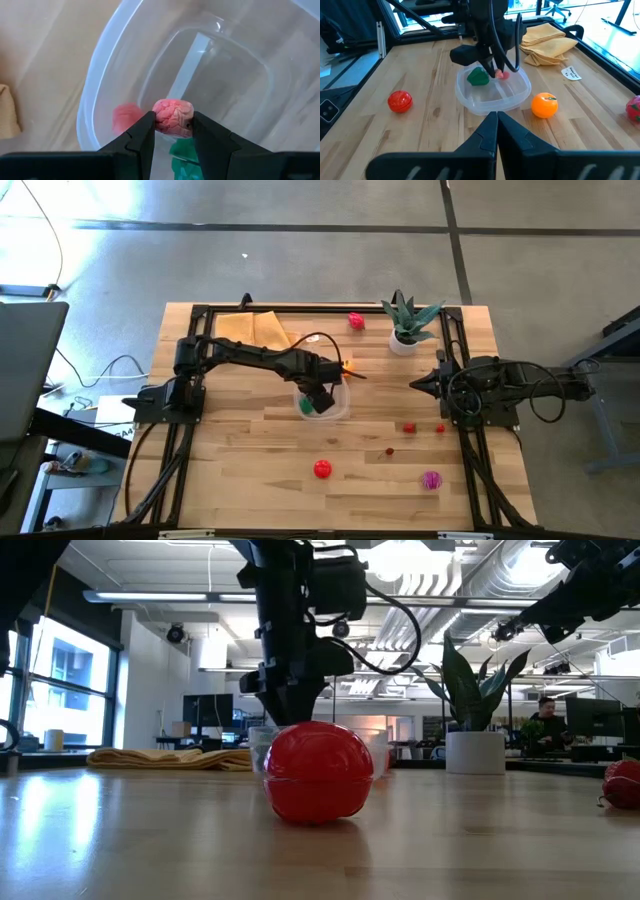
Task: Pick and placing Produce into tupperware
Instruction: Put the pink peach into the transparent bin
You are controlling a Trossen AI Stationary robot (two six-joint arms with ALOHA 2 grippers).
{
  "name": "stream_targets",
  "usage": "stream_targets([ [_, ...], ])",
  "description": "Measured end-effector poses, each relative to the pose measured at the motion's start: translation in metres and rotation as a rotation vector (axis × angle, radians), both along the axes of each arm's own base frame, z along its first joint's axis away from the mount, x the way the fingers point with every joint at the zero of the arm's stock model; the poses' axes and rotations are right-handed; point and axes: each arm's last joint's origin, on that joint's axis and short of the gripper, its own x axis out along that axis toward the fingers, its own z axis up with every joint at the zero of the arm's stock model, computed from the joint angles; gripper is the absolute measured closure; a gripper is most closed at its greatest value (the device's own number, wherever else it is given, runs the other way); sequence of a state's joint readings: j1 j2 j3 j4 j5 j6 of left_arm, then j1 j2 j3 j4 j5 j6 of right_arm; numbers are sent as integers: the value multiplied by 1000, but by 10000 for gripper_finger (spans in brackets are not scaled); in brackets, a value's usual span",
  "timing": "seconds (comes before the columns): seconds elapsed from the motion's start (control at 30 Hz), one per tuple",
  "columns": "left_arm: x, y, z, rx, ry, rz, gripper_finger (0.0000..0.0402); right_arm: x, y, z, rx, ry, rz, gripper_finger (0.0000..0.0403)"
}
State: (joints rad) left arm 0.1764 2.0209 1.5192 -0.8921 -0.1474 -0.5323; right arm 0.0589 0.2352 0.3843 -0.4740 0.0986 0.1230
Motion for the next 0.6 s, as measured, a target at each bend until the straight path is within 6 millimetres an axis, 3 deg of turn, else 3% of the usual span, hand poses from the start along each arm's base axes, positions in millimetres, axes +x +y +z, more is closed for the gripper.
stream_targets([
  [0.6,-2,-1,0,-20,17,27,288,0,0,0,0,0,0,402],
])
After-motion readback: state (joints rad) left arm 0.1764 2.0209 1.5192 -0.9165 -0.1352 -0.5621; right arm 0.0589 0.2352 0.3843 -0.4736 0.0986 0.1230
